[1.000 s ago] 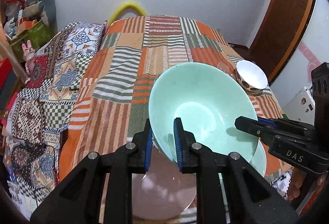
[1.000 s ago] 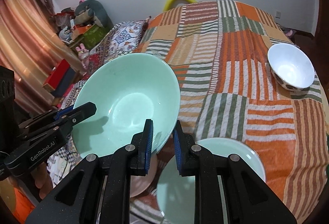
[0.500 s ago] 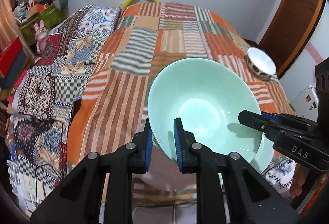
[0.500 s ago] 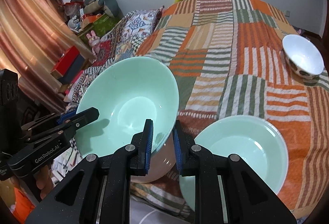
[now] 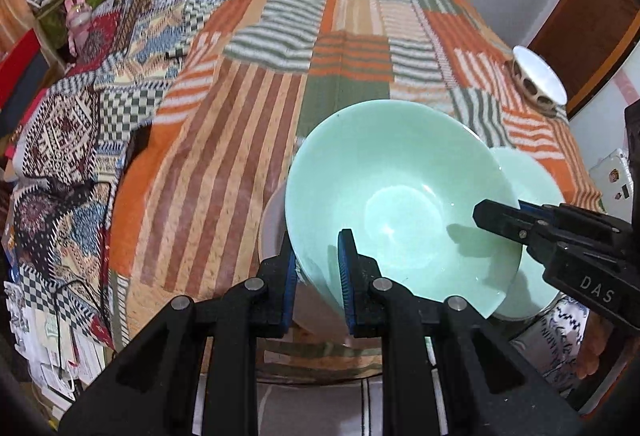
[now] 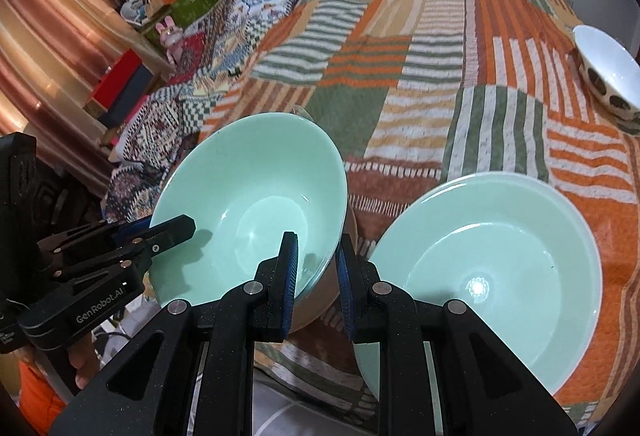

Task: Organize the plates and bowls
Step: 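Lower the mint green bowl into the pink bowl with both tools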

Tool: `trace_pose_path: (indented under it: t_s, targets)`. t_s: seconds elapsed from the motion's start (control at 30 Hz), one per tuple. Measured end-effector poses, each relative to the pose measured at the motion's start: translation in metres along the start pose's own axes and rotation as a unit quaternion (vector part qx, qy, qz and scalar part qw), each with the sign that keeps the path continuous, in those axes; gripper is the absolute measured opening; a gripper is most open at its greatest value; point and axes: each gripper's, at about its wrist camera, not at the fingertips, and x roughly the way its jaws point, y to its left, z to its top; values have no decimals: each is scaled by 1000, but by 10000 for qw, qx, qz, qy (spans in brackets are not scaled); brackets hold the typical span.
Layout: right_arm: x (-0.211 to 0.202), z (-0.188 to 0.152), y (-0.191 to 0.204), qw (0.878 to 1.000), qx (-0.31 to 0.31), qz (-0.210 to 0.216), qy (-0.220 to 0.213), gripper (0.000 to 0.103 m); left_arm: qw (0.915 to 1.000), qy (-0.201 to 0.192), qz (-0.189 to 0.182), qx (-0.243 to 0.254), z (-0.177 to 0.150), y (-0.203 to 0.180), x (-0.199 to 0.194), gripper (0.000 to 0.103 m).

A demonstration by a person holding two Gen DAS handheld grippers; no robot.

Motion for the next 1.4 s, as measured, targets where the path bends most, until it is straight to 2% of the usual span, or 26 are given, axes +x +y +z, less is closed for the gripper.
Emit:
trace_pose_path:
  t_s: [0.27, 0.63, 1.17, 1.4]
  targets:
    - [18, -6, 1, 9997, -11, -41, 246, 18, 9996, 254, 83, -54, -9, 7, 21, 19]
    - [30, -9, 5, 9990, -101, -100, 419, 18, 9992, 290, 285, 61, -11, 8, 29, 19]
    - [34, -8, 4, 9988, -167, -153, 427, 20, 9991, 359, 209, -46, -7, 10, 38, 19]
    - [32, -7, 12, 9973, -417, -402, 449, 21, 9987, 475, 176, -32, -10, 9, 44, 19]
